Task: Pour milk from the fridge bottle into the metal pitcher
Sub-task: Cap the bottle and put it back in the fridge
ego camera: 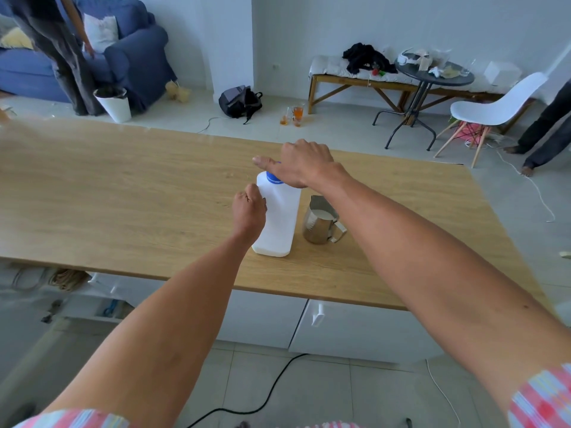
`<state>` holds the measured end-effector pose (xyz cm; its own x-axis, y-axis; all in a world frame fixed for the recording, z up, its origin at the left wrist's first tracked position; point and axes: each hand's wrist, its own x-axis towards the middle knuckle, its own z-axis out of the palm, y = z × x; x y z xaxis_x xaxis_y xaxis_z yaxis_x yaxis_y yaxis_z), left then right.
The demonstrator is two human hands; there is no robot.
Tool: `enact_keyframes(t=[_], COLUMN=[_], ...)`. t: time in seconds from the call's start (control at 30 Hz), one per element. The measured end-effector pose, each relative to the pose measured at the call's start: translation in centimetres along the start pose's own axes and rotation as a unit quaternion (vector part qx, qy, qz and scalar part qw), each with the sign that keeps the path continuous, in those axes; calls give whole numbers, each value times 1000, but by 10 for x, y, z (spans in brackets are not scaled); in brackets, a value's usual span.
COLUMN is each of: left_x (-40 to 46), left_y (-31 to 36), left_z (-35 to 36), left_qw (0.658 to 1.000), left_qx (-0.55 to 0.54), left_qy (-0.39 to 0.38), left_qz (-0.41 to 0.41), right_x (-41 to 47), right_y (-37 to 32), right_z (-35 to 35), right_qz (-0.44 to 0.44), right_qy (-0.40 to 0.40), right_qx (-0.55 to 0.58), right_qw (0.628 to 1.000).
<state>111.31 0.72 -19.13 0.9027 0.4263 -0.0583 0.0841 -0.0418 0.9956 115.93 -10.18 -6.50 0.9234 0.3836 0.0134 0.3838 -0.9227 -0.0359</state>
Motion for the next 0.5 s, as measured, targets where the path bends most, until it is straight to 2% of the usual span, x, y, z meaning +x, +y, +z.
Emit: enact_keyframes(t=[0.1,0.17,0.33,0.5], left_x=[1,1,0,-1], left_y=[-1,-2,2,1], left_z=[-1,-1,-1,0], left_qw=[1000,1000,1000,1000], left_qx=[8,11,-7,3], left_qy=[-8,-6,-7,-6], left_qz=[-14,-8,-12,2], right_x=[1,2,2,4], right_y=[11,15,12,17], right_z=[-13,-18,-6,6], right_qz=[-82,-110,-87,-136], right_qy=[-89,-118,-65,8], right_qx=[59,45,6,-75], right_qw=[991,986,994,988])
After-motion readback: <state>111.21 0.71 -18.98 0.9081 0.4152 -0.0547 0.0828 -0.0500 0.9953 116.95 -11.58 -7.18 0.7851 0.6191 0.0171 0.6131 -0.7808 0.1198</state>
